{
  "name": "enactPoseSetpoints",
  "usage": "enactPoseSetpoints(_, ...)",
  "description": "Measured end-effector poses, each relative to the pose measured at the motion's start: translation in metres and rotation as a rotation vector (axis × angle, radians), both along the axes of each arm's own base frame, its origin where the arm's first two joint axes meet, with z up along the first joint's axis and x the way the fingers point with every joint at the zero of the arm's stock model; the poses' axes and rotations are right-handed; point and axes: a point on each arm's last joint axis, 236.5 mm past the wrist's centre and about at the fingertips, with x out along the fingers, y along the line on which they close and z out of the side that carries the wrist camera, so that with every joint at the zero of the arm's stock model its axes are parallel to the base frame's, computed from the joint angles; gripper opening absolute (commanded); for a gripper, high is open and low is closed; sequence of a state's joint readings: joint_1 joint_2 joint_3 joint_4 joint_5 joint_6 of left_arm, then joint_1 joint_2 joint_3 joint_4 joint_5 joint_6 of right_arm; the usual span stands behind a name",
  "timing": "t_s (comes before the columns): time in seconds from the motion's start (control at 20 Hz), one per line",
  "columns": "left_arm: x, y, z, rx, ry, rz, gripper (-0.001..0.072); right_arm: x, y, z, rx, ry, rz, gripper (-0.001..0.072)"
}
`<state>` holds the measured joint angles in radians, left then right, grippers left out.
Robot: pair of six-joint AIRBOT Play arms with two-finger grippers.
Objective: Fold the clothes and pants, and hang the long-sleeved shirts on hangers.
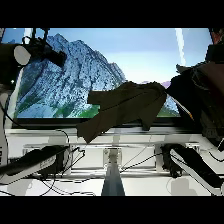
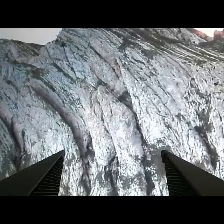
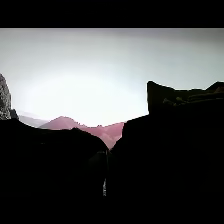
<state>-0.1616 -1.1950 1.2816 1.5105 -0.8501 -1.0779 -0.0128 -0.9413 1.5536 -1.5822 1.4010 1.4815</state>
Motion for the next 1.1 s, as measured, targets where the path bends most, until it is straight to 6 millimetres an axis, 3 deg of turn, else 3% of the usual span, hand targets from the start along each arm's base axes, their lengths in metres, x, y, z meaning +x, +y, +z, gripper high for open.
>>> enactPoseSetpoints(0.55,0.000,0.000,0.000,0.000,0.000,0.000,0.0681,0.000,0.000,0.000,0.000,-0.001,0.000,0.0021)
enactPoseSetpoints(0.8,0.000,0.000,0.000,0.000,0.000,0.000,0.0681,0.025,0.002,0.026,0.005,-0.152,0.006,0.0021)
enactPoseSetpoints(0.9,0.000,0.000,0.000,-0.001,0.001,0.000,0.0682,0.028,0.003,0.028,-0.006,-0.163,0.024,0.0021)
enactPoseSetpoints(1.0,-0.001,-0.006,0.000,-0.034,0.006,-0.003,0.0681,0.023,0.003,0.012,-0.053,-0.100,0.069,0.0023)
enactPoseSetpoints(1.1,-0.003,-0.018,0.002,-0.101,0.018,-0.009,0.0681,0.013,0.002,-0.024,-0.104,0.021,0.119,0.0022)
